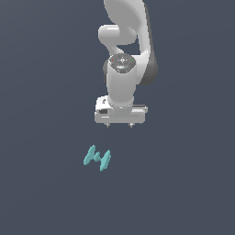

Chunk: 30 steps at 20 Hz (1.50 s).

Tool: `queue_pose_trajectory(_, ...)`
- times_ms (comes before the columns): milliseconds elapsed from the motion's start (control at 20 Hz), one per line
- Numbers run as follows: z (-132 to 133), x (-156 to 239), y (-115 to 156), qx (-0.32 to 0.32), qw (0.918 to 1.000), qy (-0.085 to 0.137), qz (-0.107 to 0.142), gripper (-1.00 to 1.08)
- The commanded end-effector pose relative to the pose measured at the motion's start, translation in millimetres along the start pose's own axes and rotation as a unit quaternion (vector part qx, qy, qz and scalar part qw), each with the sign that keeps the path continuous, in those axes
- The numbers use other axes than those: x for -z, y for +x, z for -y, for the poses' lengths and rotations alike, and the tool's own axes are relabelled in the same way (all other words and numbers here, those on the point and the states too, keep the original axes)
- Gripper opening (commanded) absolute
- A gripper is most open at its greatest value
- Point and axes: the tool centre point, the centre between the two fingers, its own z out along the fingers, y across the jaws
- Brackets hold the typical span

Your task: Pick up the object and move it to a goal position.

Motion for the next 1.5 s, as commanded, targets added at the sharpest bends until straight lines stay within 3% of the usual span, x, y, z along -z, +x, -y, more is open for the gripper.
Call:
queue_pose_trajectory(0, 0, 0, 0, 0.0, 1.0, 0.0, 0.0, 1.0)
queue_pose_trajectory(500, 22, 18, 8, 0.014, 0.9997, -0.006, -0.021, 1.0)
queue_pose_trajectory(950, 18, 14, 11, 0.032, 0.9993, -0.007, -0.019, 1.0)
queue_pose_trajectory(1450, 5, 2, 24, 0.108, 0.994, -0.009, -0.015, 1.0)
